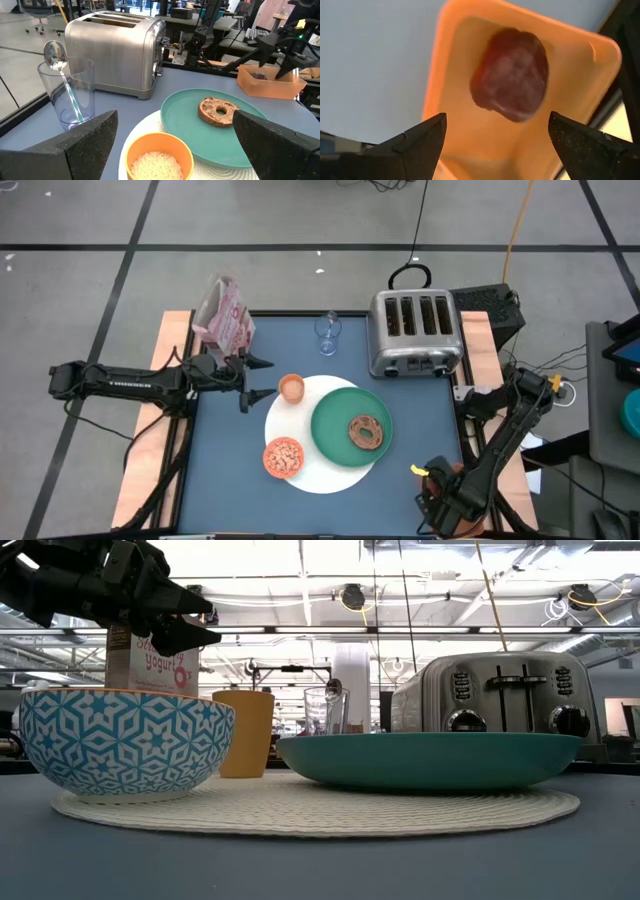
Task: Arrange a breakfast setting
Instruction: Put the apple from the orange bin into the green plate
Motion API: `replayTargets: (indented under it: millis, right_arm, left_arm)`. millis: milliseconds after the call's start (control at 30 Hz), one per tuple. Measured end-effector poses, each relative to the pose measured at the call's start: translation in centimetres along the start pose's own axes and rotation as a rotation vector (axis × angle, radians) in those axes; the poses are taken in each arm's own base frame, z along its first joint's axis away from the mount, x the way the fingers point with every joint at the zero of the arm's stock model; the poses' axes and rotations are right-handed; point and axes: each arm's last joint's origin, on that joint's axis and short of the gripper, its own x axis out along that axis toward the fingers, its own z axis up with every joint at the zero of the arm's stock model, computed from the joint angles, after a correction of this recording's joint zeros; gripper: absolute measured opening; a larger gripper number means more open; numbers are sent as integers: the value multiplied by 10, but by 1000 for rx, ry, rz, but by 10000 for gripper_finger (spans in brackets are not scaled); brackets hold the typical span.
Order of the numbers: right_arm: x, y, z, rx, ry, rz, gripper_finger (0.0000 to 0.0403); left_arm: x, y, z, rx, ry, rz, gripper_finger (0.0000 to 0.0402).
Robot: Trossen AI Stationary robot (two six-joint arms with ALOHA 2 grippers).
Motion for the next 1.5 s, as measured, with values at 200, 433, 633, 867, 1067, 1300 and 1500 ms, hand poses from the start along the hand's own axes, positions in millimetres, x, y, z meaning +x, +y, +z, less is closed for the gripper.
replayTargets:
  millis: [200,433,633,867,1067,1300,1500]
  right_arm:
    - [0,-4,0,96,-7,-33,338]
    - [3,-6,1,167,-45,-38,338]
    - [16,-9,6,209,-66,-58,331]
    - [26,-8,7,217,-52,-40,324]
    - [37,-8,9,217,-39,-22,324]
    - [51,-7,11,212,-19,4,324]
    - [55,-9,13,233,-25,-2,324]
  left_arm:
    - [0,0,0,-1,0,0,397]
    - [0,0,0,-3,0,0,397]
    - [0,0,0,-10,0,0,397]
    - [0,0,0,-18,0,0,397]
    - [0,0,0,-18,0,0,397]
    - [0,0,0,-18,0,0,397]
    - [0,0,0,-18,0,0,397]
